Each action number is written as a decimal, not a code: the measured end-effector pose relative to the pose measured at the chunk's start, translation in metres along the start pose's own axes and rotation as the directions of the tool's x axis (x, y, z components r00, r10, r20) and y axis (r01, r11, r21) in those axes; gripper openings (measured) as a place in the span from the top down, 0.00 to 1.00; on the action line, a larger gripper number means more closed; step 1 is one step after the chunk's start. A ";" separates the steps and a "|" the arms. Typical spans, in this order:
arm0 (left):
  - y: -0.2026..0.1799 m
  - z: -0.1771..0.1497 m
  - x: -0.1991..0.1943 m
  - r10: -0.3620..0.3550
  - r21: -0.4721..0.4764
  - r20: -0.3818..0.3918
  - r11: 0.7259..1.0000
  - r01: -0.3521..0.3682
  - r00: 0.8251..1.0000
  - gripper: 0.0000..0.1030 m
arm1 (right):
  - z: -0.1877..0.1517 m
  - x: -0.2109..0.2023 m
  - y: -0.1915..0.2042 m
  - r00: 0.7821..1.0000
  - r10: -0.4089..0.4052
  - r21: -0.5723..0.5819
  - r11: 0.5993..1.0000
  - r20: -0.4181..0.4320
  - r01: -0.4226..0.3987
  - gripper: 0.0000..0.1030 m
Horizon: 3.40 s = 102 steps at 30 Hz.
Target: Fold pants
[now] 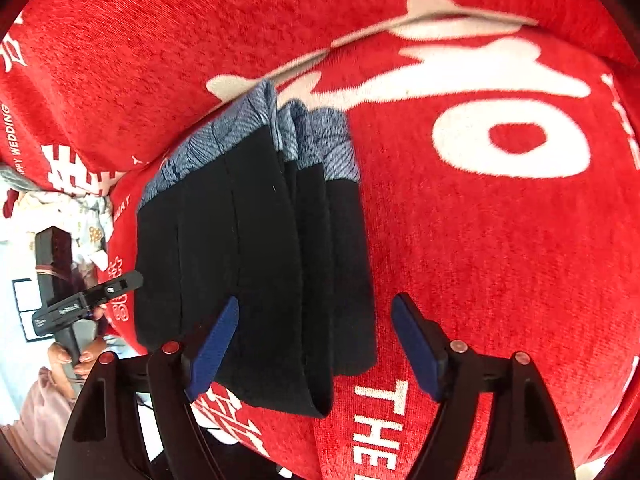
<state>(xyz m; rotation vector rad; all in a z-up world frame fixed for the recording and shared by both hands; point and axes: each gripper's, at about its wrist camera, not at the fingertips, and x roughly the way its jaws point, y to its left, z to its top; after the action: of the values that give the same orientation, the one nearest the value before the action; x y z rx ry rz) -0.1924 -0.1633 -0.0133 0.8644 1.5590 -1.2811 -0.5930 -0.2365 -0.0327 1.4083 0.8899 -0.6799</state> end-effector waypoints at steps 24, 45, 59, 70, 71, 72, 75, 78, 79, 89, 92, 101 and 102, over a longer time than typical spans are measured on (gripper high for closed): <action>-0.031 0.020 0.034 -0.089 0.008 0.037 0.996 0.088 0.995 0.23 | 0.025 0.031 -0.021 0.959 0.279 0.094 0.957 -0.042 -0.274 0.48; 0.007 -0.078 -0.013 0.037 -0.011 0.070 0.999 -0.036 0.997 0.38 | -0.064 0.046 0.059 0.919 0.380 0.089 0.924 -0.111 -0.371 0.57; 0.004 -0.077 -0.069 0.120 0.035 0.281 0.990 -0.135 0.952 0.26 | -0.084 -0.004 0.097 0.998 -0.017 -0.094 0.995 0.061 0.023 0.88; -0.003 -0.056 0.001 0.121 0.105 0.240 0.983 -0.150 0.963 0.26 | -0.058 0.060 0.123 0.997 -0.052 -0.082 0.995 0.065 0.057 0.95; -0.002 -0.055 0.000 0.117 0.103 0.240 0.984 -0.146 0.964 0.26 | -0.056 0.060 0.119 0.997 -0.038 -0.071 0.997 0.070 0.043 0.95; -0.003 -0.055 -0.001 0.125 0.103 0.239 0.983 -0.153 0.963 0.26 | -0.055 0.060 0.117 0.997 -0.030 -0.061 0.998 0.071 0.034 0.95; -0.004 -0.058 -0.010 0.161 0.096 0.224 0.978 -0.186 0.961 0.26 | -0.056 0.058 0.117 0.998 -0.025 -0.049 0.998 0.066 0.029 0.95; -0.005 -0.068 -0.019 0.213 0.090 0.215 0.967 -0.237 0.953 0.26 | -0.059 0.053 0.121 0.998 -0.041 -0.045 0.998 0.052 0.043 0.90; -0.005 -0.070 -0.021 0.223 0.085 0.212 0.966 -0.245 0.951 0.26 | -0.062 0.050 0.122 0.998 -0.050 -0.041 0.998 0.049 0.052 0.90; -0.012 -0.101 -0.032 0.312 0.043 0.157 0.946 -0.322 0.937 0.26 | -0.095 0.029 0.127 0.990 -0.134 -0.009 0.991 0.037 0.134 0.77; -0.013 -0.106 -0.033 0.339 0.036 0.139 0.937 -0.347 0.930 0.26 | -0.104 0.027 0.132 0.986 -0.161 -0.013 0.987 0.034 0.162 0.52; -0.021 -0.114 -0.035 0.364 0.052 0.140 0.926 -0.374 0.921 0.01 | -0.120 0.024 0.155 0.973 -0.225 -0.084 0.970 0.058 0.230 0.26; -0.023 -0.115 -0.035 0.358 0.056 0.132 0.928 -0.368 0.924 0.01 | -0.121 0.023 0.157 0.972 -0.225 -0.087 0.969 0.063 0.230 0.23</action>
<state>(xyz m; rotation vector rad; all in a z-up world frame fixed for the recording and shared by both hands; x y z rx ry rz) -0.2260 -0.0553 0.0324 1.0522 1.1909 -1.1071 -0.4628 -0.1021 0.0381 1.2099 1.0391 -0.8333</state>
